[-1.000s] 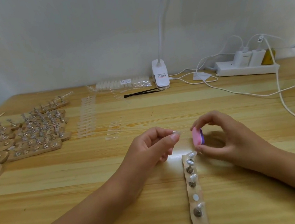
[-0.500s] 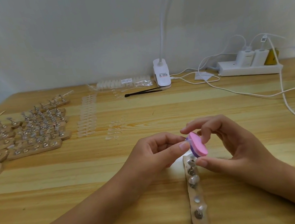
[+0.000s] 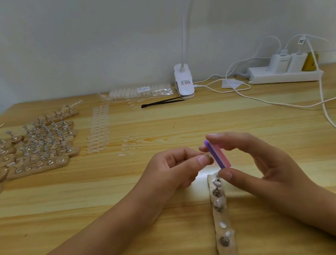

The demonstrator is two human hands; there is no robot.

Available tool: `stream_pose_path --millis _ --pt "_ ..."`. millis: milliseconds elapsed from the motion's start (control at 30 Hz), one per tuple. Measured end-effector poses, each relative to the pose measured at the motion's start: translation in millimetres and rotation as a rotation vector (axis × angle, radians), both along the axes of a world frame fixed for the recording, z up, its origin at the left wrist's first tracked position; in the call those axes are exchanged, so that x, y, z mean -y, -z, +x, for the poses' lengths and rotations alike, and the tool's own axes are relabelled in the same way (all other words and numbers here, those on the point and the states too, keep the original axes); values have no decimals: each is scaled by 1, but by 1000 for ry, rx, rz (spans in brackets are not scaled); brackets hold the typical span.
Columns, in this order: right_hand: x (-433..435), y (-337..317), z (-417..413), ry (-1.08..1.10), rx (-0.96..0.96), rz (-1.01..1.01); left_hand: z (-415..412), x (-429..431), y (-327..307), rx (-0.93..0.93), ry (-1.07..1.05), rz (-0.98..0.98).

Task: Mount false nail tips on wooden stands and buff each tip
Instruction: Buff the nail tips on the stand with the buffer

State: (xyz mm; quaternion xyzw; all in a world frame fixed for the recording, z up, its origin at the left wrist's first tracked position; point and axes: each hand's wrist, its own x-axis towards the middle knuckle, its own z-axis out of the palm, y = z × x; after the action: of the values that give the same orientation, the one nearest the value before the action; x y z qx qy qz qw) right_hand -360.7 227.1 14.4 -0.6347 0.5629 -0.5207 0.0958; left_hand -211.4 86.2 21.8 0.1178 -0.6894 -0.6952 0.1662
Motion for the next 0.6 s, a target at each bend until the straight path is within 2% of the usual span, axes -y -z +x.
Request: stream_pose_path --millis 433,600 --pt "2 1 -5 22 186 -55 3 -3 -1 -28 41 6" --pt "3 -1 -2 -9 107 -2 3 -7 -2 -22 112 -49"
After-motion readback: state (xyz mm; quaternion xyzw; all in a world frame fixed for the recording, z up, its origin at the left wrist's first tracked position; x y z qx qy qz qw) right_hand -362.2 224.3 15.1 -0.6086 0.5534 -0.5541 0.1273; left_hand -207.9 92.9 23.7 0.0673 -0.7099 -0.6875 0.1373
